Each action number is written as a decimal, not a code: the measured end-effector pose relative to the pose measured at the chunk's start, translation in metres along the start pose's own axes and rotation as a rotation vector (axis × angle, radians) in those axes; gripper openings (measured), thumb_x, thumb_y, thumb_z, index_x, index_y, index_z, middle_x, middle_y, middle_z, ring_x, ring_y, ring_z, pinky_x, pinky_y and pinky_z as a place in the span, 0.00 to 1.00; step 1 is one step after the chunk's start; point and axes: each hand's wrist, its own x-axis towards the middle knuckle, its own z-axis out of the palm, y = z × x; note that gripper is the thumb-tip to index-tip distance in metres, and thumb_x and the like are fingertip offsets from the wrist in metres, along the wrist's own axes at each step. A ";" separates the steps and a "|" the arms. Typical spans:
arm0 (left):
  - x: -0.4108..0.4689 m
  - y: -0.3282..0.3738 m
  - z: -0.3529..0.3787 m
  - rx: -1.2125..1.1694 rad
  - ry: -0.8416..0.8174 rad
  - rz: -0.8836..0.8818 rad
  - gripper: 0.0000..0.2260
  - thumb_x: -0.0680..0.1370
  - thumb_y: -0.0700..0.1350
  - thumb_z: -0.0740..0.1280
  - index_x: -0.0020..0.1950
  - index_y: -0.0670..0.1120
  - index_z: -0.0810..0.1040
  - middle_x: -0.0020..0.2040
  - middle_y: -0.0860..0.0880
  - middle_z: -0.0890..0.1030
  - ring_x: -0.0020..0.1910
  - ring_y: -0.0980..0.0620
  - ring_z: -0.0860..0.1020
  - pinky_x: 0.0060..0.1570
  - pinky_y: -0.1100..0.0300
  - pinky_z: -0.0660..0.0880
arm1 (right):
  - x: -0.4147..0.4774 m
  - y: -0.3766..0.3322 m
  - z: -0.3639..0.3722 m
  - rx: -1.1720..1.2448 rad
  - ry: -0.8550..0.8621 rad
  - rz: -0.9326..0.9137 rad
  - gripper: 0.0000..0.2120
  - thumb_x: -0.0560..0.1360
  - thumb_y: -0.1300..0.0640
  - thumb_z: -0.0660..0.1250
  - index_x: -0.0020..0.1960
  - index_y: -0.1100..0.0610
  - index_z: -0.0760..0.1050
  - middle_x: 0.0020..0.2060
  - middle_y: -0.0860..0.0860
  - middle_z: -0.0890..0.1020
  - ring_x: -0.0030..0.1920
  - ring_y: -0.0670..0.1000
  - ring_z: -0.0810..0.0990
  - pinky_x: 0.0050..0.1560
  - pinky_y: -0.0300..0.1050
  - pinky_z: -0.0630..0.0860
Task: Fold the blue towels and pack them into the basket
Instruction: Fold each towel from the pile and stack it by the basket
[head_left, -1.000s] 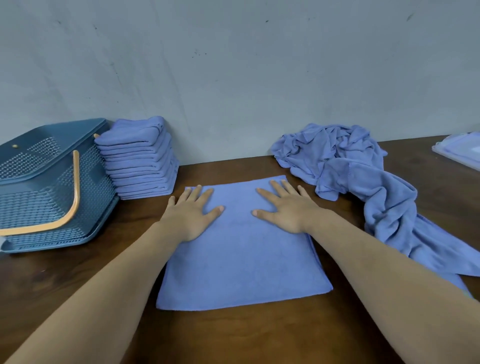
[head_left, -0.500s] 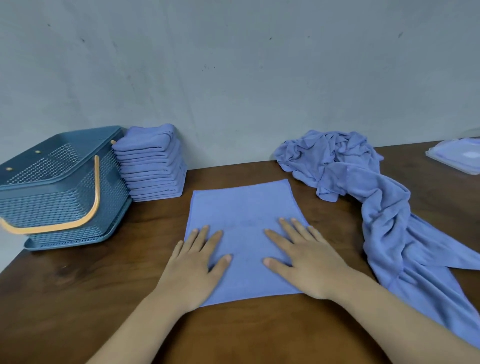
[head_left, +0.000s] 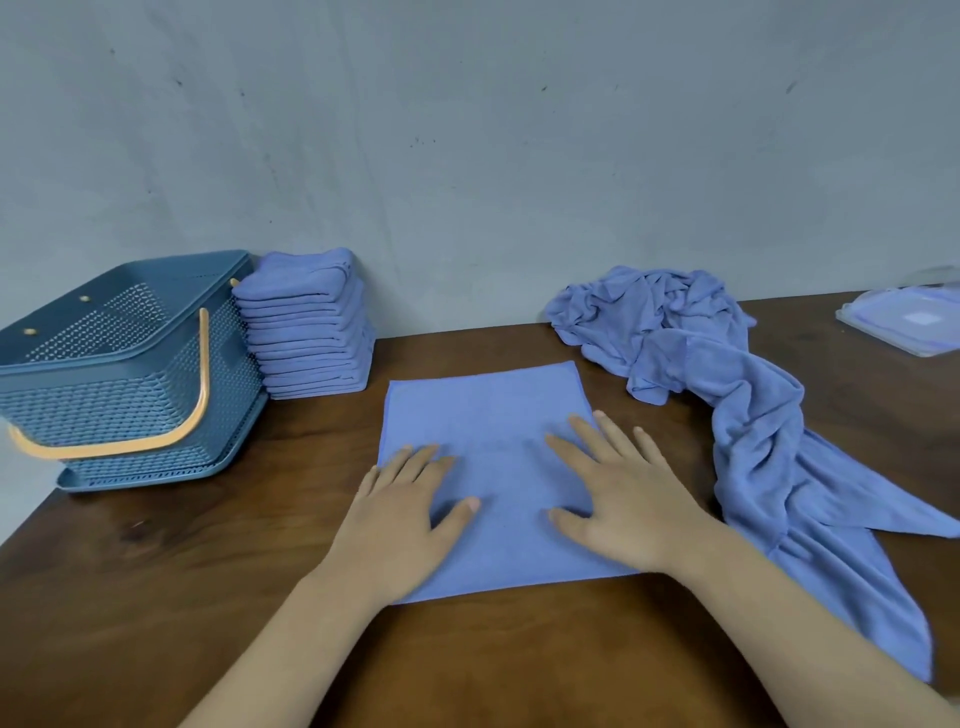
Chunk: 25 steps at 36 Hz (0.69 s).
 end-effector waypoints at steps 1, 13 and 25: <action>0.004 0.005 0.001 -0.022 -0.024 0.015 0.37 0.80 0.77 0.47 0.85 0.62 0.57 0.87 0.61 0.51 0.86 0.57 0.44 0.84 0.49 0.46 | 0.008 -0.004 -0.003 0.042 -0.017 -0.029 0.42 0.75 0.25 0.49 0.85 0.36 0.42 0.85 0.41 0.38 0.84 0.48 0.33 0.83 0.58 0.37; -0.002 0.022 0.019 0.072 -0.072 0.113 0.39 0.80 0.78 0.44 0.87 0.61 0.49 0.87 0.60 0.45 0.85 0.56 0.38 0.83 0.45 0.39 | 0.014 -0.022 0.010 -0.025 -0.064 -0.066 0.40 0.78 0.22 0.41 0.85 0.37 0.40 0.86 0.47 0.40 0.85 0.51 0.36 0.84 0.59 0.39; -0.038 0.020 0.023 0.088 -0.123 0.165 0.40 0.76 0.82 0.40 0.84 0.67 0.36 0.84 0.64 0.34 0.82 0.60 0.29 0.83 0.46 0.37 | -0.051 -0.015 0.024 0.037 -0.022 -0.124 0.39 0.75 0.17 0.40 0.81 0.28 0.33 0.82 0.36 0.32 0.81 0.40 0.28 0.84 0.56 0.38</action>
